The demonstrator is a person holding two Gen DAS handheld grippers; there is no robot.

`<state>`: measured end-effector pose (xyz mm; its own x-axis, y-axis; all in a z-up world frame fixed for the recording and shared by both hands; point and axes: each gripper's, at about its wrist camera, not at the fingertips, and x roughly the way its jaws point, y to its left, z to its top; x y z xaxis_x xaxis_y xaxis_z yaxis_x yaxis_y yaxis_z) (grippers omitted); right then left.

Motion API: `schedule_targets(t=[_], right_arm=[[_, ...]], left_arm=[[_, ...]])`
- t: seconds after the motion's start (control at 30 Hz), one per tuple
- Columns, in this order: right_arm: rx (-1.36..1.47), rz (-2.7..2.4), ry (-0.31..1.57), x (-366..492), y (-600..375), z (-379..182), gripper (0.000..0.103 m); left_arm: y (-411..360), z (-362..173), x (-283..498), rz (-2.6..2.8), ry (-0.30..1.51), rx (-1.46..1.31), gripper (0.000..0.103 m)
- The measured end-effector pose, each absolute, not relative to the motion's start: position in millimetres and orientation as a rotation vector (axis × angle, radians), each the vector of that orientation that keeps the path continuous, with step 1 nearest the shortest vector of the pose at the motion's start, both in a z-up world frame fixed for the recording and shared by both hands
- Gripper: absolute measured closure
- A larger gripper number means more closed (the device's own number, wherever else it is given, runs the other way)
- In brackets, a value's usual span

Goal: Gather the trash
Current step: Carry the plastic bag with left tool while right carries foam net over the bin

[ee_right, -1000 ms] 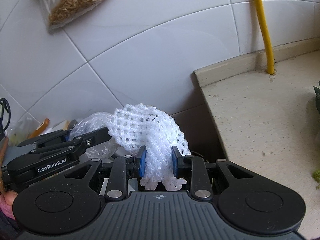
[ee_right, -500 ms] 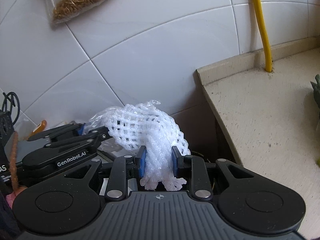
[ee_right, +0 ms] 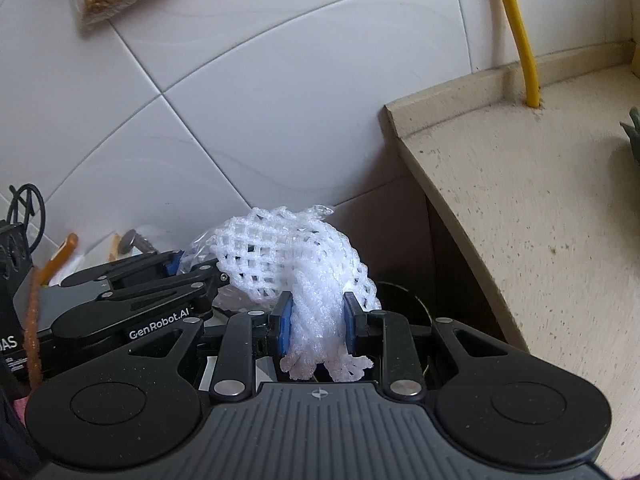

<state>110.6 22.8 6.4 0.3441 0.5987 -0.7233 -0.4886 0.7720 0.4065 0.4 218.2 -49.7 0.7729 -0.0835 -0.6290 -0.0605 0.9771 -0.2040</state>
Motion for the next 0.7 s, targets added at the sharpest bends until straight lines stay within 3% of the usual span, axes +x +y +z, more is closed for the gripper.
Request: schedule_targets(t=[0.7], right_arm=[[0.162,0.612,1.100,126,34,-27,0.071]], left_arm=[[226,-90,23,0.034,0.831,-0.212,0.076]])
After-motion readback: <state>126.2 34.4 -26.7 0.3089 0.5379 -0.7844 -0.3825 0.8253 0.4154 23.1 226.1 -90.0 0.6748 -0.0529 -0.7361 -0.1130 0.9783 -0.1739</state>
